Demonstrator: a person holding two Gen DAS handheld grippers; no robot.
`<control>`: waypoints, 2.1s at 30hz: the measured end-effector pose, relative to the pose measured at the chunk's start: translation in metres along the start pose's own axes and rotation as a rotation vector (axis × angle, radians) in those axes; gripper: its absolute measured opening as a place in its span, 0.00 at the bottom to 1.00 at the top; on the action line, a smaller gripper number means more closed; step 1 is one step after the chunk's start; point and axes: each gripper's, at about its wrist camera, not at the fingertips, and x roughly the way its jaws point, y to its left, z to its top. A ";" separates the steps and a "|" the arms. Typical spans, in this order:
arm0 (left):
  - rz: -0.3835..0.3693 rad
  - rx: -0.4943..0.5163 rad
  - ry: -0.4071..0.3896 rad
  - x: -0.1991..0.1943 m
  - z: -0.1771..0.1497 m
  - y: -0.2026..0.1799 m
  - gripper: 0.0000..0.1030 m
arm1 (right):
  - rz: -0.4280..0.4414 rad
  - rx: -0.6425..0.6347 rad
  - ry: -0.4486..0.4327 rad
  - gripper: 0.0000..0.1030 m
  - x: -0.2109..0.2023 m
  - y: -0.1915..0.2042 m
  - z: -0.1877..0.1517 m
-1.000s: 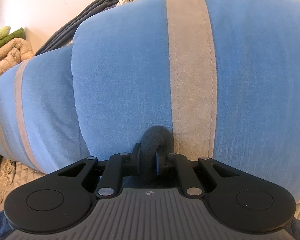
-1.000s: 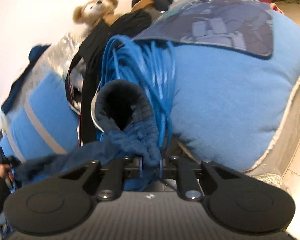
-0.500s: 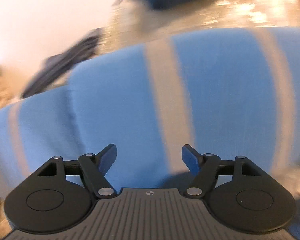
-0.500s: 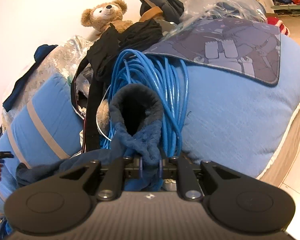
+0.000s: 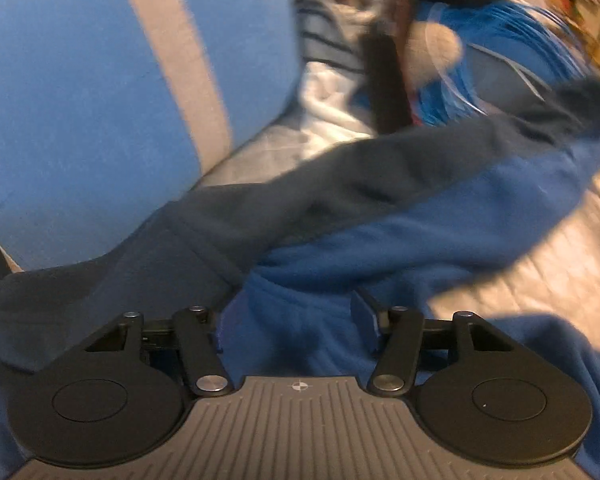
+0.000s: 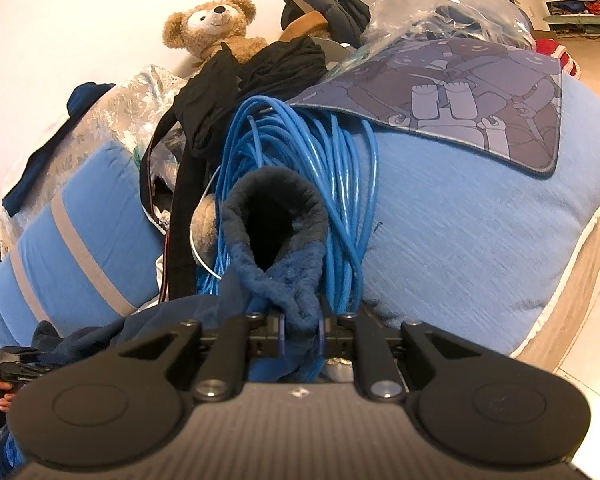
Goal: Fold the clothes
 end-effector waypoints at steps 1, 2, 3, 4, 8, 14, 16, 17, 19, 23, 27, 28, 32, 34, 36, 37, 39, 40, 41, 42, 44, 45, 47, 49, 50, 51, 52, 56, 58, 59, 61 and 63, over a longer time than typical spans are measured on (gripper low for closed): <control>0.032 -0.033 -0.015 0.003 0.006 0.011 0.52 | 0.001 0.001 0.002 0.15 0.000 0.000 0.000; 0.067 -0.098 -0.047 0.004 0.010 0.023 0.49 | 0.000 0.001 0.005 0.15 0.000 -0.001 0.000; 0.103 -0.163 -0.079 0.004 0.013 0.035 0.47 | -0.002 -0.003 0.006 0.15 0.001 -0.001 0.000; 0.138 -0.228 -0.112 0.005 0.017 0.046 0.45 | -0.005 -0.008 0.008 0.15 0.001 -0.001 0.000; 0.248 -0.416 -0.134 0.021 0.024 0.076 0.36 | -0.022 -0.018 0.015 0.14 0.002 -0.002 -0.001; 0.421 -0.298 -0.071 0.051 0.027 0.044 0.36 | -0.019 -0.023 0.019 0.14 0.003 -0.002 -0.002; 0.451 -0.240 -0.080 0.044 0.028 0.033 0.36 | -0.012 -0.031 0.015 0.14 0.001 0.000 -0.001; 0.456 -0.212 -0.080 0.039 0.028 0.029 0.37 | -0.009 -0.039 0.012 0.14 -0.001 0.001 0.000; 0.434 -0.160 -0.078 0.023 0.026 0.023 0.40 | -0.006 -0.065 0.007 0.14 -0.004 0.005 0.001; 0.347 -0.080 -0.118 -0.011 0.017 0.014 0.48 | 0.006 -0.070 0.015 0.14 -0.008 0.008 0.005; 0.158 0.003 -0.087 -0.020 0.002 -0.010 0.48 | 0.013 -0.069 0.010 0.14 -0.009 0.011 0.013; 0.143 0.032 -0.067 -0.017 -0.001 -0.021 0.48 | 0.014 -0.067 0.005 0.14 -0.009 0.012 0.016; 0.056 0.088 -0.035 -0.007 -0.010 -0.056 0.47 | 0.010 -0.078 -0.026 0.13 -0.006 0.022 0.037; 0.061 0.081 -0.045 -0.008 -0.014 -0.066 0.47 | 0.006 -0.088 -0.046 0.13 -0.004 0.029 0.050; 0.074 0.064 -0.062 -0.009 -0.020 -0.073 0.47 | -0.011 -0.103 -0.061 0.13 0.002 0.037 0.066; 0.078 0.047 -0.070 -0.008 -0.021 -0.076 0.47 | -0.023 -0.113 -0.067 0.13 0.005 0.042 0.075; 0.081 0.026 -0.077 -0.013 -0.022 -0.078 0.47 | -0.044 -0.135 -0.082 0.13 0.013 0.051 0.093; 0.082 0.023 -0.085 -0.017 -0.023 -0.078 0.47 | -0.047 -0.147 -0.089 0.13 0.018 0.056 0.101; 0.067 0.022 -0.098 -0.021 -0.023 -0.077 0.47 | -0.047 -0.161 -0.094 0.13 0.022 0.061 0.109; 0.041 0.022 -0.105 -0.026 -0.025 -0.076 0.47 | -0.047 -0.176 -0.098 0.13 0.026 0.067 0.116; -0.008 0.016 -0.107 -0.032 -0.028 -0.073 0.47 | -0.048 -0.217 -0.103 0.13 0.035 0.078 0.129; -0.030 0.010 -0.102 -0.034 -0.031 -0.071 0.47 | -0.049 -0.229 -0.104 0.13 0.038 0.082 0.133; -0.050 0.008 -0.091 -0.033 -0.035 -0.070 0.47 | -0.045 -0.253 -0.107 0.13 0.045 0.090 0.142; -0.047 0.015 -0.079 -0.027 -0.038 -0.073 0.47 | -0.042 -0.268 -0.112 0.13 0.052 0.097 0.150; -0.043 0.012 -0.078 -0.022 -0.038 -0.076 0.48 | -0.040 -0.275 -0.114 0.13 0.055 0.101 0.153; -0.034 0.008 -0.081 -0.016 -0.036 -0.079 0.48 | -0.036 -0.279 -0.119 0.13 0.057 0.105 0.156; -0.028 0.003 -0.080 -0.009 -0.033 -0.084 0.48 | -0.032 -0.284 -0.125 0.13 0.058 0.109 0.159; 0.050 -0.013 -0.058 0.019 -0.027 -0.104 0.58 | 0.013 -0.306 -0.156 0.13 0.058 0.140 0.170; 0.072 -0.056 -0.079 0.019 -0.028 -0.107 0.61 | 0.064 -0.321 -0.175 0.13 0.053 0.161 0.172; 0.077 -0.070 -0.080 0.015 -0.028 -0.107 0.61 | 0.096 -0.328 -0.184 0.13 0.049 0.172 0.173; 0.075 -0.100 -0.090 0.000 -0.031 -0.107 0.60 | 0.166 -0.342 -0.196 0.13 0.041 0.199 0.172; 0.060 -0.135 -0.107 -0.023 -0.036 -0.106 0.60 | 0.237 -0.364 -0.206 0.13 0.032 0.227 0.171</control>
